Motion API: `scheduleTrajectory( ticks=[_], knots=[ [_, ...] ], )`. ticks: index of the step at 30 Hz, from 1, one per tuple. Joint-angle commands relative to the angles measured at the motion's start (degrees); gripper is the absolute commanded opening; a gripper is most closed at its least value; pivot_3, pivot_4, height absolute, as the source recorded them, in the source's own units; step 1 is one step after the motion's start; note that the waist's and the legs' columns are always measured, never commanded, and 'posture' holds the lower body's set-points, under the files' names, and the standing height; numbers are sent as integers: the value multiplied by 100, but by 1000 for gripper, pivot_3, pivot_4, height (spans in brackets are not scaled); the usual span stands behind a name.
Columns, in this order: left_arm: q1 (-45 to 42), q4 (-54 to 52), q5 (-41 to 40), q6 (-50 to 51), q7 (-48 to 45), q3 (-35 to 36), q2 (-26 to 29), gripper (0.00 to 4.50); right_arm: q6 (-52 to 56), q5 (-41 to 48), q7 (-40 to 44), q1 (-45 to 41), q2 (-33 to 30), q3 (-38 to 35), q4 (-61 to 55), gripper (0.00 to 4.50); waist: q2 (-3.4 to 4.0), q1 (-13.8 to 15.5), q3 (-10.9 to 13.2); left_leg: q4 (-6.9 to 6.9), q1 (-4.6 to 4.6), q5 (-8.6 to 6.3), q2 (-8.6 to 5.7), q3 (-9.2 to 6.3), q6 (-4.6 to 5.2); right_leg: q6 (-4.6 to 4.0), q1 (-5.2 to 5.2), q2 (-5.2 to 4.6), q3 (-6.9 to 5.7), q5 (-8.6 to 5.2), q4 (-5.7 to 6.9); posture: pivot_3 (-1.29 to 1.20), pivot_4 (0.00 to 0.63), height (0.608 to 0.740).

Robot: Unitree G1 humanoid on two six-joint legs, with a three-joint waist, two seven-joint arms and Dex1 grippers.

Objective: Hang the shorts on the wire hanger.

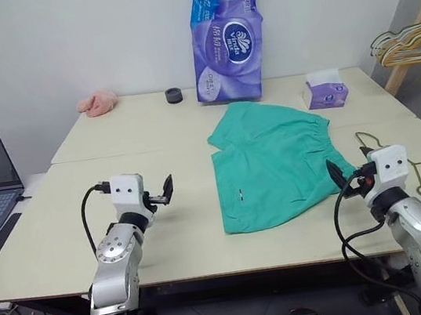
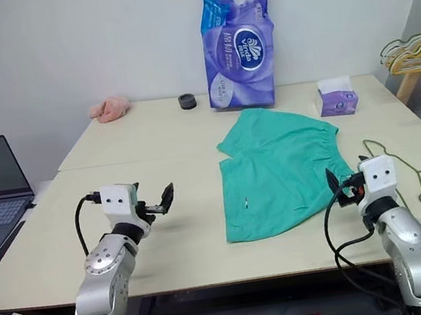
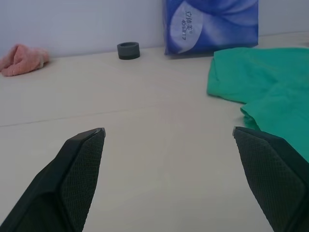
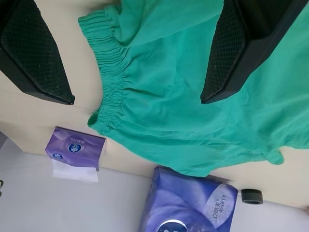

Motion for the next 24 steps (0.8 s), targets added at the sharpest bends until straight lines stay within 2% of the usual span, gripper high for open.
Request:
scheduleTrajectory(
  ticks=[1, 12, 24],
  knots=[
    [-70, -134, -14, -222, -161, -51, 35, 4492, 1, 29, -35, -66, -35, -74, -121, 4467, 0, 0, 0, 0, 0, 0, 0, 0, 0, 0, 0, 0, 0, 0, 0, 74, 0, 740],
    [50, -333, 65, -67, -190, -123, 84, 4492, 81, 65, 82, -164, -106, -18, -164, 4467, 0, 6, -1, 0, 0, 0, 1, 1, 0, 0, 0, 3, 2, 0, 0, 88, 0, 740],
    [-55, -316, -95, -210, -719, -215, 140, 4492, 106, 125, 45, -24, -45, -74, -268, 4467, 3, 1, -2, 0, 0, 0, 2, 1, 0, 0, 0, 4, 3, 0, 0, 62, 0, 740]
  ],
)
